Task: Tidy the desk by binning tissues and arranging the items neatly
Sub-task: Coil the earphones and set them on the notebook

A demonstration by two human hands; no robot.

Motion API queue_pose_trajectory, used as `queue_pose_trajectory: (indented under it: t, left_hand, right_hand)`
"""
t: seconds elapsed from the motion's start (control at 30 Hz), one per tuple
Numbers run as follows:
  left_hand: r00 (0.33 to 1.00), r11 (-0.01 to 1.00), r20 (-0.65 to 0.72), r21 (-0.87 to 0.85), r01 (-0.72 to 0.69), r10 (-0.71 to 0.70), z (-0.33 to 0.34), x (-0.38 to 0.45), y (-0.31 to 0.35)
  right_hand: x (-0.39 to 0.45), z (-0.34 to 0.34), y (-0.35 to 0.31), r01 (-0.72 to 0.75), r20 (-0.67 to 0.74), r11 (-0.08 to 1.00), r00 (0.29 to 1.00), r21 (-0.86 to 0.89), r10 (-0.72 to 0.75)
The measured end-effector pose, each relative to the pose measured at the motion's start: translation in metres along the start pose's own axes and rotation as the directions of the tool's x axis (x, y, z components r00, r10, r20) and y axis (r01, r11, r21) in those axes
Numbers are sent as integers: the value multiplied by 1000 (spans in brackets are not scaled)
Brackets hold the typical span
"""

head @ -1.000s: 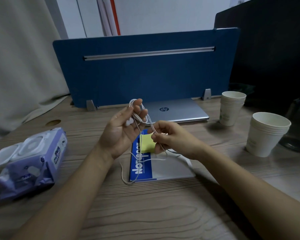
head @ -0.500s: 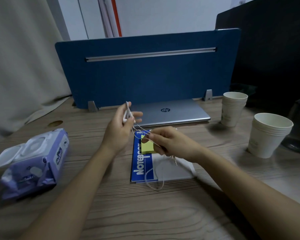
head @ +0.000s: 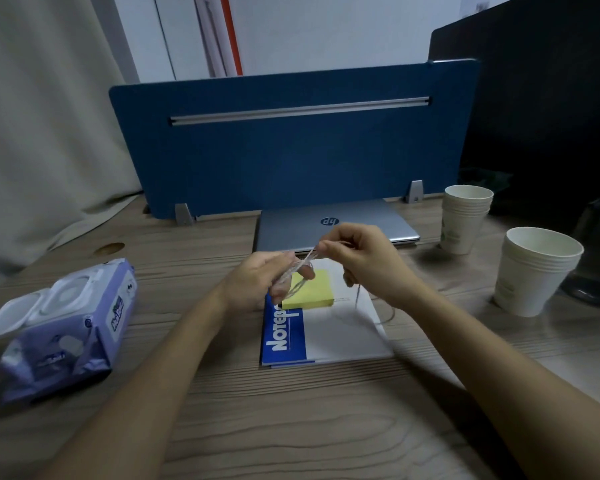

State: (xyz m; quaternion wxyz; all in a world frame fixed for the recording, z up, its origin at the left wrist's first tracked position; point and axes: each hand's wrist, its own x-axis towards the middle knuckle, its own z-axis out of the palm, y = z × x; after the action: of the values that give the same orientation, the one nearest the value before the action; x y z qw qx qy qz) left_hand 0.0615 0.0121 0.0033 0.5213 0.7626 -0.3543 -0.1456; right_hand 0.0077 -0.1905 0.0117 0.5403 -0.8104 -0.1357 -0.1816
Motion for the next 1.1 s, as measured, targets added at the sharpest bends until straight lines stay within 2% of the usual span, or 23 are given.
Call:
queue_pose_trajectory:
  t: [0.1, 0.2, 0.33, 0.47, 0.5, 0.57, 0.63, 0.7, 0.77, 0.83, 0.87, 1.03, 1.1]
  left_hand:
    - [992, 968, 119, -249, -12, 43, -3, -2, 4]
    - [978, 868, 163, -495, -32, 129, -6, -2, 6]
    - [988, 677, 34, -732, -80, 154, -8, 1, 4]
    - [973, 551, -206, -803, -230, 106, -9, 6, 3]
    - [962, 557, -266, -789, -259, 70, -9, 7, 2]
    - [927, 684, -375, -669, -291, 27, -7, 10, 0]
    - [884, 873, -464, -409, -265, 52, -2, 11, -1]
    - [872, 967, -476, -145, -210, 118, 5, 9, 1]
    - [896, 985, -410, 87, -146, 169, 9, 7, -1]
    - [927, 944, -321, 319, -88, 195, 10, 5, -4]
    - [942, 925, -275, 371, -79, 191, 10, 4, -3]
    - [987, 957, -123, 283, -62, 100, 11, 1, 4]
    - [993, 987, -79, 144, -74, 86, 12, 1, 5]
  right_hand:
    - [3, -5, 1, -7, -89, 999, 996, 48, 11]
    - [2, -4, 5, -11, -50, 1000, 999, 26, 12]
    - [-2, 8, 8, 10, 93, 993, 996, -120, 1]
    - [-6, 21, 10, 55, 235, 946, 972, -321, 23]
    - [-7, 24, 10, 70, 260, 931, 965, -357, 27]
    - [-10, 28, 7, 101, 288, 919, 958, -380, 14]
    - [-11, 32, 4, 144, 300, 899, 954, -414, -15]
    - [-11, 35, 3, 200, 303, 860, 951, -470, -56]
    - [-10, 35, 1, 234, 282, 846, 954, -480, -104]
    - [-10, 30, -1, 244, 245, 871, 958, -427, -149]
    - [-9, 26, -1, 246, 213, 883, 962, -401, -171]
    - [-3, 9, -1, 156, -24, 922, 984, -354, -176]
    - [-2, 7, -2, 138, -71, 956, 984, -257, -161]
